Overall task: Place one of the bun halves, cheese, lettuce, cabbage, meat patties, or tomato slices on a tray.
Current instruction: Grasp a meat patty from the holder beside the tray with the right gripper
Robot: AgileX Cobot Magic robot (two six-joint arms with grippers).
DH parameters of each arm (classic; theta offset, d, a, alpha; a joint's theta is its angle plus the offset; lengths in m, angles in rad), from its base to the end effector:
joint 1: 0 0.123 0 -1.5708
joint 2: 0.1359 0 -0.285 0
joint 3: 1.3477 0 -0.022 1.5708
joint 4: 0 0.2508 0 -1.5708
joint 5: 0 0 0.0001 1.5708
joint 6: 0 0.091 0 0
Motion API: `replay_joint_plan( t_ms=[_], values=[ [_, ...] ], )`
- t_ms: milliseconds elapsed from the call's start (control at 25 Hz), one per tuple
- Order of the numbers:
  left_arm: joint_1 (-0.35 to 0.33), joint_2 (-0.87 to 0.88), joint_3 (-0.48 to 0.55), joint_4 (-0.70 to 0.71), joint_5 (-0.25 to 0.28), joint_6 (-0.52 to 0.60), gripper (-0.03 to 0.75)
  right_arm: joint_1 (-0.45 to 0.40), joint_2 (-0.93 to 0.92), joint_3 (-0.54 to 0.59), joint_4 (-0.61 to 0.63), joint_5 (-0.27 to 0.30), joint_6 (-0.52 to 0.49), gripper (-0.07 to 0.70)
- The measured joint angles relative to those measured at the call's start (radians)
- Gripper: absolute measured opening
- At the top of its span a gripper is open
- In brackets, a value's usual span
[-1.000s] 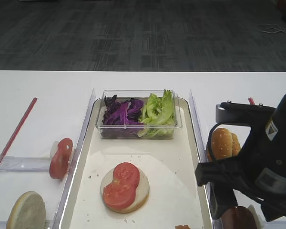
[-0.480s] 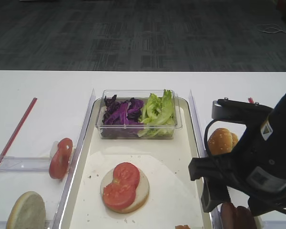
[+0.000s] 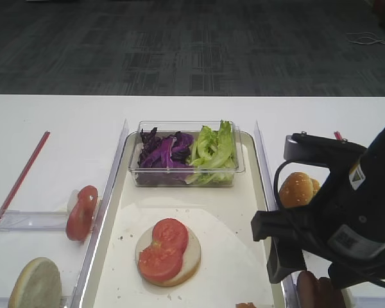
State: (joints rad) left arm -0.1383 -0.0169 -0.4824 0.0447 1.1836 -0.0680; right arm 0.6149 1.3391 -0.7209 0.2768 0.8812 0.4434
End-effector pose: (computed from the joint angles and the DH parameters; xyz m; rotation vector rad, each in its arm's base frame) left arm -0.0105 0.0053 0.2628 0.0707 2.1665 -0.0639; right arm 0.1652 0.1402 0.2111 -0.0180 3.0907 0.4281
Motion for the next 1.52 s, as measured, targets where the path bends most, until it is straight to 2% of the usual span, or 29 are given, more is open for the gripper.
replay_joint_plan(
  t_ms=[240,440,1080,1200,1440,1520],
  values=[
    [0.000,0.000,0.000,0.000,0.000,0.000,0.292,0.002,0.046,0.000,0.021,-0.013,-0.018,0.541],
    [0.000,0.000,0.000,0.000,0.000,0.000,0.292,0.045,0.086,0.000,0.031,-0.040,-0.022,0.541],
    [0.000,0.000,0.000,0.000,0.000,0.000,0.292,0.058,0.140,0.000,0.031,-0.050,-0.022,0.512],
    [0.000,0.000,0.000,0.000,0.000,0.000,0.292,0.058,0.140,0.000,0.027,-0.050,-0.020,0.459],
    [0.000,0.000,0.000,0.000,0.000,0.000,0.292,0.058,0.140,0.000,-0.011,-0.046,-0.003,0.265],
    [0.000,0.000,0.000,0.000,0.000,0.000,0.292,0.058,0.140,0.000,-0.024,-0.038,0.002,0.222]
  ],
)
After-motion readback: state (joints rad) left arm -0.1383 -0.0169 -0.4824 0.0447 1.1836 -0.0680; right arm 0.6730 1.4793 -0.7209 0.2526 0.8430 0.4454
